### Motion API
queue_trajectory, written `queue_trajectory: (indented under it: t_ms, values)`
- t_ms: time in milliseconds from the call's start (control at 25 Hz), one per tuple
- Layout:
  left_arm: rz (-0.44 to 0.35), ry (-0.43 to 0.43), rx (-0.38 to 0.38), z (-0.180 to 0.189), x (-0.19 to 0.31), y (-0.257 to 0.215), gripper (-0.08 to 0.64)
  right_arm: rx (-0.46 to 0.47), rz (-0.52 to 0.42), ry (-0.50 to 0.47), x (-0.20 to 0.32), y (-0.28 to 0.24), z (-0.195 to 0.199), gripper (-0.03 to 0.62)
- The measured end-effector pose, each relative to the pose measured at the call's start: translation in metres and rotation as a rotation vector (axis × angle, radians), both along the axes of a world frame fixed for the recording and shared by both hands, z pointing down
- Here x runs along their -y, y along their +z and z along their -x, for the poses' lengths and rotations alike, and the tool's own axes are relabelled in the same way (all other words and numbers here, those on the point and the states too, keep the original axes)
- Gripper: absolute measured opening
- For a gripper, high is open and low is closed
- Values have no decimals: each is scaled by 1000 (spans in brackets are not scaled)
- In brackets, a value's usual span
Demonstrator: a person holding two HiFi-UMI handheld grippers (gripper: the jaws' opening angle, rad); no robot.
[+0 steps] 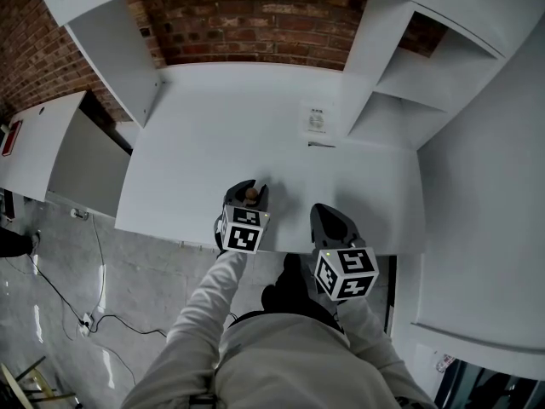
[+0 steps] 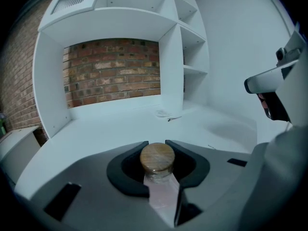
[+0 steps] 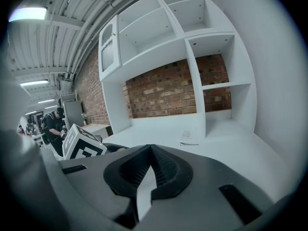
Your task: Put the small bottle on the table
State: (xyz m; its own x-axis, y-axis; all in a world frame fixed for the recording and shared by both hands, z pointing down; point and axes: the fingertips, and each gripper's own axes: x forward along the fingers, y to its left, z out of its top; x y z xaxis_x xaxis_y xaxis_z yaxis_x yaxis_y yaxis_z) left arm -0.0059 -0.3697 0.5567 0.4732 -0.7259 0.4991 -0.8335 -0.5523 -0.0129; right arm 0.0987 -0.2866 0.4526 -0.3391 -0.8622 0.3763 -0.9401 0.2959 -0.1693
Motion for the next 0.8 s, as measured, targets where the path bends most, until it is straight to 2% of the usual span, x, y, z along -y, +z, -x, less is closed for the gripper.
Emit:
queue_trajectory:
  t_ms: [320, 440, 800]
  values:
    - [-23, -31, -30, 2, 1, 0, 134, 6, 15, -20, 1, 5, 3, 28]
    - [-31, -26, -40, 3, 1, -10, 177, 8, 16, -21, 0, 5, 3, 28]
    - [-62, -33, -75, 13, -13, -33, 183, 8, 12, -26, -7, 4, 5, 28]
